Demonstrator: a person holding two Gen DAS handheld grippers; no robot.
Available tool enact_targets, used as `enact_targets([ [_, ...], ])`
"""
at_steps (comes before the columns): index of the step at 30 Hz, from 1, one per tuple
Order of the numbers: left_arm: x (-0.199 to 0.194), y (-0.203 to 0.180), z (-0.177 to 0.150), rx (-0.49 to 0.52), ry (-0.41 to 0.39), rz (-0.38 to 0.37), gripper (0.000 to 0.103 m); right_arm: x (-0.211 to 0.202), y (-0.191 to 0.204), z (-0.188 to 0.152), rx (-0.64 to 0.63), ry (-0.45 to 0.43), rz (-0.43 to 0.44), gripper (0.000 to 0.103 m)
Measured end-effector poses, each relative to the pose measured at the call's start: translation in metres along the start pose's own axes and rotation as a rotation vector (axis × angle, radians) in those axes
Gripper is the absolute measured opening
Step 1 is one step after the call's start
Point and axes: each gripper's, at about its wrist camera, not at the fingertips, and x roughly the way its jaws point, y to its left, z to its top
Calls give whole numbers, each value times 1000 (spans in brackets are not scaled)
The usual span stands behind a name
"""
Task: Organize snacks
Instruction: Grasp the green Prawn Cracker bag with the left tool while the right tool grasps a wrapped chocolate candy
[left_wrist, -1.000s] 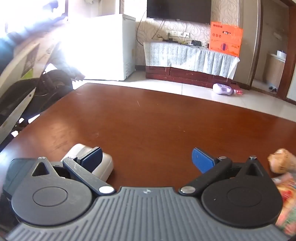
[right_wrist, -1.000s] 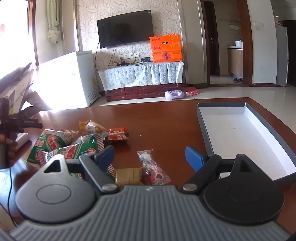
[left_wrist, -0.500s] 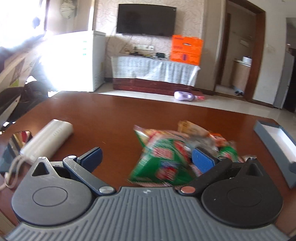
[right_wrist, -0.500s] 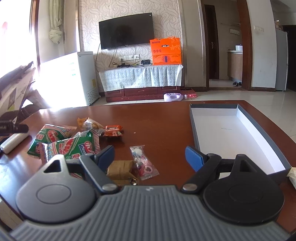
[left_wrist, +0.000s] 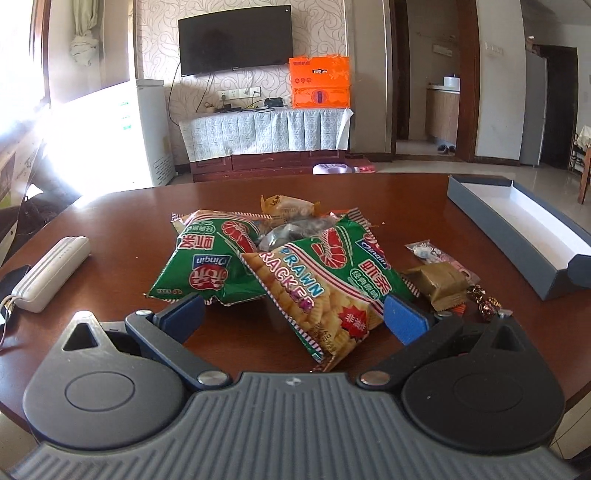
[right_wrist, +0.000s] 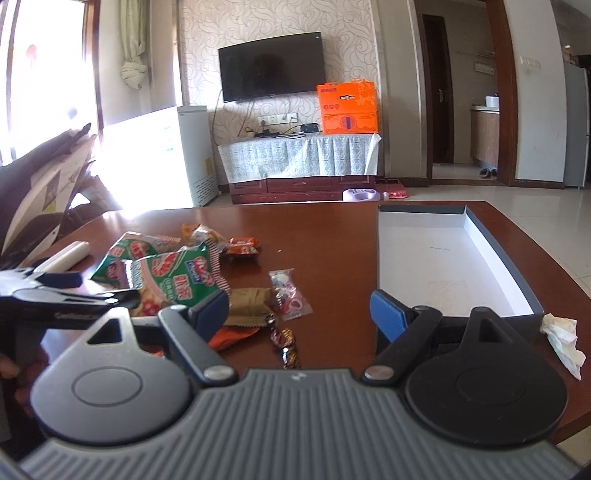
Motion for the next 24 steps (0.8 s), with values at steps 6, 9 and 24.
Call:
enact_targets([
  [6, 8, -6, 1, -21, 9, -3, 103, 1, 13, -2, -50, 17, 11, 85],
  [9, 15, -4, -1, -43, 19, -5, 103, 3, 16, -3, -61, 29, 14, 85],
  [24, 50, -17, -8, -73, 24, -19, 103, 7, 23, -8, -100, 63, 26, 85],
])
